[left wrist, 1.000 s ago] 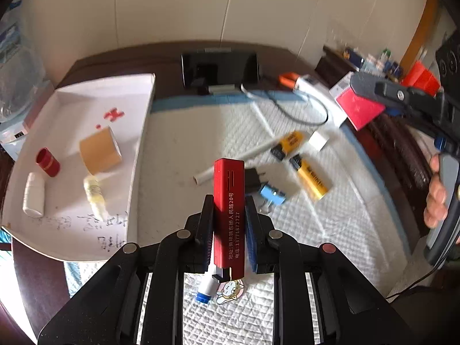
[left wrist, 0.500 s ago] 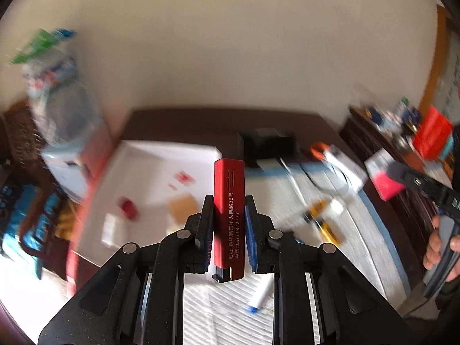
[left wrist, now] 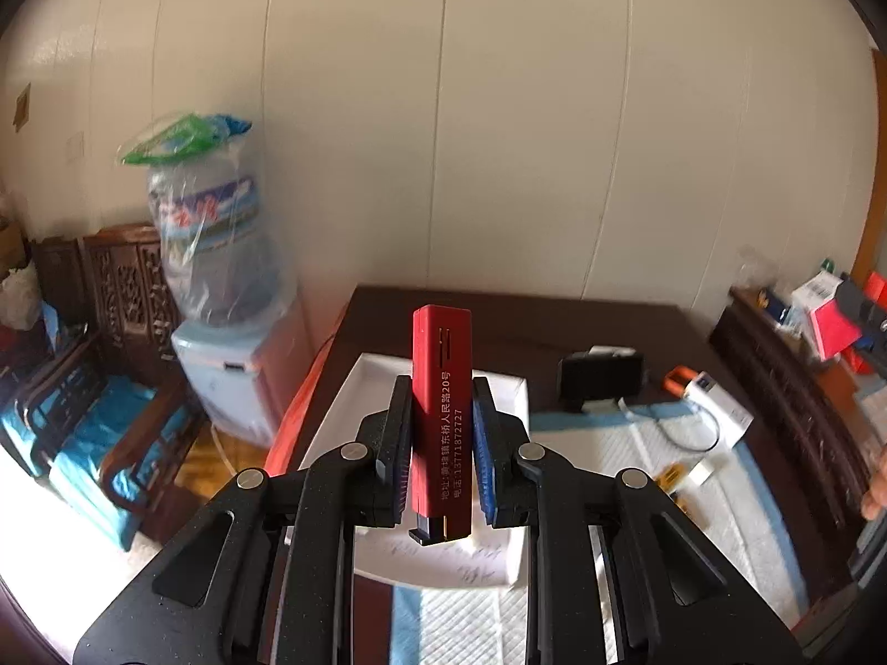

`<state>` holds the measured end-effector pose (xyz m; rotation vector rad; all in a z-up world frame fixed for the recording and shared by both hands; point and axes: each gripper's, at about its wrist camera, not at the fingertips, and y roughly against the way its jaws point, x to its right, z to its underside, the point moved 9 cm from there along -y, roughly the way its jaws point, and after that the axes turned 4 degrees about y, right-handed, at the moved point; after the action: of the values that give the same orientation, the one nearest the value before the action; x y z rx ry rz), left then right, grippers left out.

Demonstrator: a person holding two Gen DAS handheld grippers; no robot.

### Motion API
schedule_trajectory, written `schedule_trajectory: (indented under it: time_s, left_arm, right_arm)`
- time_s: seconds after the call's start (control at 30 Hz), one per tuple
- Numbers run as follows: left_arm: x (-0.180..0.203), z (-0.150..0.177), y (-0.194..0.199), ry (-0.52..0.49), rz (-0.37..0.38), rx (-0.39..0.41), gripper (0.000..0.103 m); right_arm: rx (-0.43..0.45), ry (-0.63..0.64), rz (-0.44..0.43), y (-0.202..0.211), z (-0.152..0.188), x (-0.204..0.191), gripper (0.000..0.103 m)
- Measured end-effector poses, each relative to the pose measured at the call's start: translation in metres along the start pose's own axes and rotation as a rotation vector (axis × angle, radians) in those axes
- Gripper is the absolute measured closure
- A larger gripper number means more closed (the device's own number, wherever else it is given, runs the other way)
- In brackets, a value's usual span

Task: Organize rigid objects
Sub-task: 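Carry the red box and medicine box over the white tray with both tools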

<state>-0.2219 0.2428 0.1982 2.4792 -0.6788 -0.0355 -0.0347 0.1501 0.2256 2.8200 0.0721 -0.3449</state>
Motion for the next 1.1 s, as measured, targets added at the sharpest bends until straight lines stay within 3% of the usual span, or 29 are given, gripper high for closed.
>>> schedule_trajectory:
  time_s: [0.73, 1.1]
  left_arm:
    - [-0.066, -0.002, 0.003, 0.03, 0.022, 0.003, 0.085]
    - [-0.103, -0.005, -0.02, 0.062, 0.07, -0.029, 0.085]
  right_arm:
    - [-0.088, 0.018, -0.03, -0.048, 0.029, -0.054, 0.048]
    - [-0.179, 0.053, -0.006, -0.104, 0.05, -0.074, 0.048]
